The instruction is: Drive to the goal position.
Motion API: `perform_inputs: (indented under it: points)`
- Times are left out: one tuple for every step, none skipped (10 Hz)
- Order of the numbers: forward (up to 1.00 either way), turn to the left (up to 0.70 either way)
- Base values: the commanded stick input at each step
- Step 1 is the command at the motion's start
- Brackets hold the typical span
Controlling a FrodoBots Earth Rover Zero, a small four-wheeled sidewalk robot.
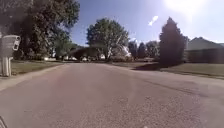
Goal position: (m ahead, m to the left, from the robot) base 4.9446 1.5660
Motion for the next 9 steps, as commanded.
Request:
perform_inputs:
  points:
    - [0.70,0.00]
    - [0.70,0.00]
    - [0.70,0.00]
    - [0.70,0.00]
    - [0.70,0.00]
    - [0.70,0.00]
    - [0.70,0.24]
    - [0.70,0.35]
    - [0.70,0.35]
